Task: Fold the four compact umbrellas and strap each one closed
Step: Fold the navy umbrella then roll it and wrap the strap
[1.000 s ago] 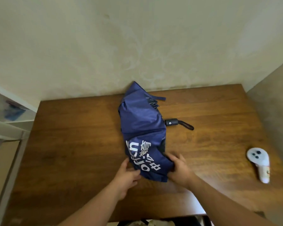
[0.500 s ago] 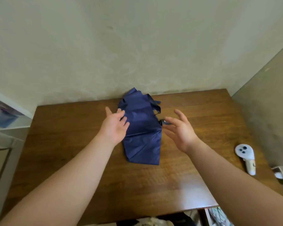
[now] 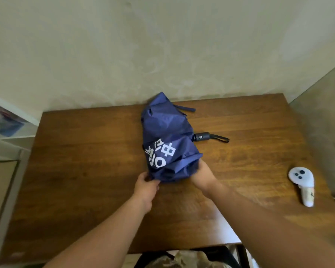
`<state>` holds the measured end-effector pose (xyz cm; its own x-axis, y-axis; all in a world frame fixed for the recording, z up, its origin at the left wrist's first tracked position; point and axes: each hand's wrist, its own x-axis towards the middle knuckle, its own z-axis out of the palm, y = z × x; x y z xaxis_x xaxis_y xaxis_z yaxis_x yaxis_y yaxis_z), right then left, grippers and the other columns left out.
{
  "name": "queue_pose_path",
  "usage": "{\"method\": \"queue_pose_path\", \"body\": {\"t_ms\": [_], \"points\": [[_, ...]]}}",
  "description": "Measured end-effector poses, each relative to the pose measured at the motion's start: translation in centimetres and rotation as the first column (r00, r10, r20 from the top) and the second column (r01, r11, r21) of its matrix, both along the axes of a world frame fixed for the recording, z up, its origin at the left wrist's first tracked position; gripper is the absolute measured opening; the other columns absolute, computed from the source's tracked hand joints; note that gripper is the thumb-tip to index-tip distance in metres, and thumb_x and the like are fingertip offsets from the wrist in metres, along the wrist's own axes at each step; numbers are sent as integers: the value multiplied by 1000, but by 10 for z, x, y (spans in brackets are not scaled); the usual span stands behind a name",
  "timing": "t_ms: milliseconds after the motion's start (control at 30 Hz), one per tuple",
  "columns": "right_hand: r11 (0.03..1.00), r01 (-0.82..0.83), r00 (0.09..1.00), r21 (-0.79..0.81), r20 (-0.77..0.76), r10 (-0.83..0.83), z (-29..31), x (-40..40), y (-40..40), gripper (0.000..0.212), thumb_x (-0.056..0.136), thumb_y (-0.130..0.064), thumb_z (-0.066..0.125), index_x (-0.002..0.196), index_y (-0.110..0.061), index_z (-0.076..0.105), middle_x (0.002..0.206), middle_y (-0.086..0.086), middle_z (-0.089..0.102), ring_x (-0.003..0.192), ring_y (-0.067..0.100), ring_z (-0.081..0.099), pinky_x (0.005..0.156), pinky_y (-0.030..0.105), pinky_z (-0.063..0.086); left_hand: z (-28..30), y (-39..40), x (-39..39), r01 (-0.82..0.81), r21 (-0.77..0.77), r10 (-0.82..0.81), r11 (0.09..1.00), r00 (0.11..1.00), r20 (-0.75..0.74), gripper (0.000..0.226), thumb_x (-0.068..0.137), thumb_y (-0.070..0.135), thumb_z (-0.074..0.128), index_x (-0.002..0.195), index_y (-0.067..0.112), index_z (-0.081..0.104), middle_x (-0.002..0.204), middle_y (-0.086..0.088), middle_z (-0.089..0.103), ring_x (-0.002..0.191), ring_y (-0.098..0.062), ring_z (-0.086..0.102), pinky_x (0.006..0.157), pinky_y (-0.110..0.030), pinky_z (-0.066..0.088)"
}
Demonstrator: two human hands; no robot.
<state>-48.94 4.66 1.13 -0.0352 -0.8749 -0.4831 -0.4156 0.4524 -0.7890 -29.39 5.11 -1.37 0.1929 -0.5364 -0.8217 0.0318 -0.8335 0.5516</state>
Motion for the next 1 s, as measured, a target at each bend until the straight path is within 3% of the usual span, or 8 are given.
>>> {"method": "queue_pose_path", "body": {"t_ms": [133, 200, 300, 433, 633, 733, 833, 1000], "points": [[1000, -1, 967, -24, -254, -5, 28, 3, -51, 43, 88, -76, 50, 83, -41, 74, 103, -6, 75, 112, 24, 64, 103, 46, 49, 18, 6, -3, 49, -30, -49, 998, 999, 19, 28, 98, 7, 62, 120, 25, 60, 98, -7, 67, 71, -18, 54, 62, -29, 44], [992, -96, 982, -79, -172, 82, 50, 5, -71, 47, 95, -75, 45, 79, -41, 74, 101, -10, 75, 110, 20, 65, 98, 38, 49, 31, 11, 1, -27, 33, 33, 999, 981, -194, 26, 97, 0, 55, 113, 20, 61, 87, -7, 62, 61, -15, 49, 60, -30, 39], [965, -236, 966, -115, -132, 220, 49, 4, -98, 45, 101, -57, 54, 145, -50, 49, 155, -2, 50, 147, 22, 40, 120, 40, 33, 40, 17, 11, -117, 103, 151, 988, 887, -437, 25, 96, -1, 52, 107, 20, 58, 83, -5, 59, 58, -14, 48, 62, -30, 39], [877, -451, 711, 164, -529, 464, 29, -7, -107, 92, 95, -51, 59, 154, -62, -11, 174, -4, -9, 155, 42, 10, 121, 58, 24, 36, 0, 18, 182, -124, -172, 975, 981, 87, 33, 99, 26, 69, 129, 30, 56, 115, 1, 67, 92, -15, 63, 83, -35, 53], [907, -406, 805, 111, -426, 412, 11, -14, -95, 98, 98, -37, 64, 158, -56, -11, 174, 8, 3, 153, 45, 20, 122, 49, 30, 45, -81, 16, 582, -321, -324, 747, 740, 589, 90, 90, 39, 79, 163, 34, 26, 157, -1, 42, 143, -26, 41, 117, -44, 40], [921, -365, 874, -136, -390, 288, 8, -19, -94, 93, 97, -28, 65, 163, -47, 2, 166, 9, 30, 146, 38, 36, 115, 49, 41, 57, -116, 4, 694, -332, -309, 638, 626, 716, 95, 89, 42, 79, 164, 38, 21, 156, -3, 46, 142, -29, 41, 116, -45, 39], [877, -320, 892, -358, -426, 151, 9, -29, -96, 75, 96, -22, 65, 161, -36, 30, 136, 7, 56, 120, 34, 55, 96, 45, 52, 62, -149, -2, 752, -318, -274, 578, 546, 792, 60, 90, 43, 76, 146, 39, 53, 129, 3, 69, 122, -28, 60, 100, -44, 53], [740, -388, 805, -549, -593, -17, 8, -43, -99, 45, 89, -12, 63, 133, -20, 66, 117, 10, 53, 102, 35, 51, 82, 49, 54, 58, -178, -11, 662, -288, -299, 692, 626, 721, 37, 92, 42, 76, 126, 35, 61, 120, 6, 70, 105, -25, 66, 78, -31, 50]]}}
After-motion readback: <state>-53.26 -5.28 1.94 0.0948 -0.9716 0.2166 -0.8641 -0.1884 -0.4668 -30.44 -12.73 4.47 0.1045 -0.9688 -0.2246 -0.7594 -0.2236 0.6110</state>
